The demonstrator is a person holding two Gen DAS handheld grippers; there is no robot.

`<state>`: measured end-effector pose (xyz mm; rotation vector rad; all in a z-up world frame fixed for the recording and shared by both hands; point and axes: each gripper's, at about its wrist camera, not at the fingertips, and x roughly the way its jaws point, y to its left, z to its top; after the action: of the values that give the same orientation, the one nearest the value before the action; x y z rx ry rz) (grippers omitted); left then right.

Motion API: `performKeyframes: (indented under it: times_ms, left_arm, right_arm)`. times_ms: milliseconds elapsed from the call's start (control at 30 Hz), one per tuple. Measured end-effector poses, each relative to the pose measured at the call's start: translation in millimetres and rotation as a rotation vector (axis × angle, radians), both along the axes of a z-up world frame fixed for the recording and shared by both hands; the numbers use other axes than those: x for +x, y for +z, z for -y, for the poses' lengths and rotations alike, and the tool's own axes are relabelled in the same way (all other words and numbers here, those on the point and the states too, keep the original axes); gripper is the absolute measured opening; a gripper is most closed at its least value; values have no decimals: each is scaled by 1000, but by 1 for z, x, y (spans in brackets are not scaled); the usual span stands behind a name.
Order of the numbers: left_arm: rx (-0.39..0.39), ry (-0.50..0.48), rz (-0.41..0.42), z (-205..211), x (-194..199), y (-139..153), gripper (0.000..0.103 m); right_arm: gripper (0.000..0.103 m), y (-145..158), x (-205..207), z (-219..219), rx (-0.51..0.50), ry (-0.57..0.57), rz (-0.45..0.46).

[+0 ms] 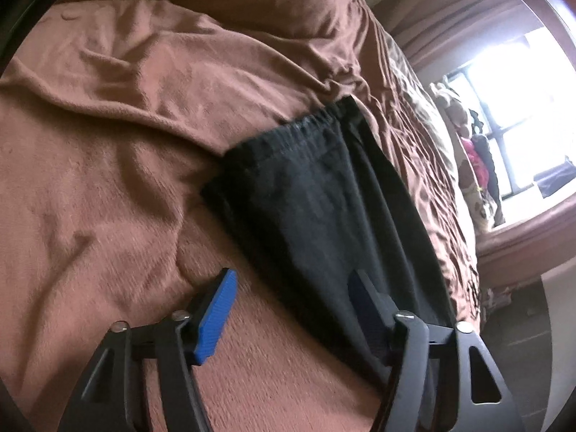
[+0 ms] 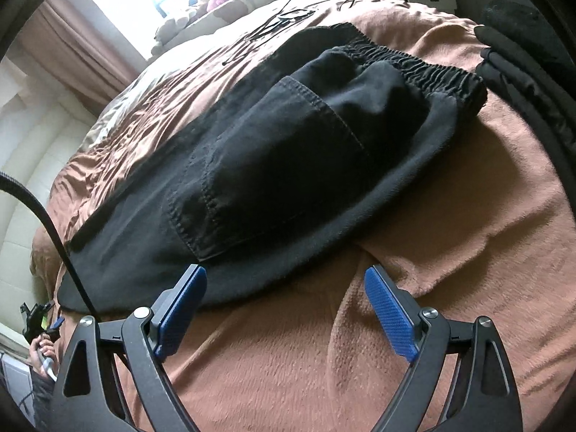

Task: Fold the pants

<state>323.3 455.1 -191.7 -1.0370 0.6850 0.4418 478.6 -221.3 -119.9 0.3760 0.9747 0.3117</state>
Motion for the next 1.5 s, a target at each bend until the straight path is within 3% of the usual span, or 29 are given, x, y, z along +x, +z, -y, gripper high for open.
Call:
performKeyframes:
  times_ms: [167,500,533,567,833,933,1000,1033,1067,1133,1367,1500]
  left_arm:
    - [1,25,16,-11,-1,3,47]
    - [11,29,-23,-18,17,-5,45]
    - [26,39,-33,-19,17,-5,27]
    - [38,44,-53,-20,19,-5,1]
    - [32,77,-42,-22,-1,-4,1]
    - [41,41,-88,-21,4,-6,3]
    - [9,33,-80,-20,3,-7,13]
    - [3,28,-68,-19,3,-6,23]
    - [-2,21,-55,-18,1,-5,41]
    - [-4,14,-53,-15,-1,-4,58]
    - [-61,37,-31,-18,-2,-15,58]
    - [-52,47,-5,-23,2,-16,57]
  right_arm:
    - [89,-3,2,-2,-7,-1,-1]
    - [89,-5,1,2,-13,-10,-4]
    - [89,-5,2,3,-14,-11,-3]
    - [89,-5,2,4,-15,-12,-3]
    - [87,-6,3,9,-13,-16,-11]
    - [86,-5,2,8,-16,-9,-8]
    - [86,-4,2,8,-17,-7,-6]
    - [86,-4,1,9,-15,-6,-4]
    - [86,-4,2,9,-12,-5,-3]
    - [86,-4,1,11,-2,0,-4]
    - [87,-8,2,20,41,-19,-21]
    - [87,-12,0,28,58,-40,-28]
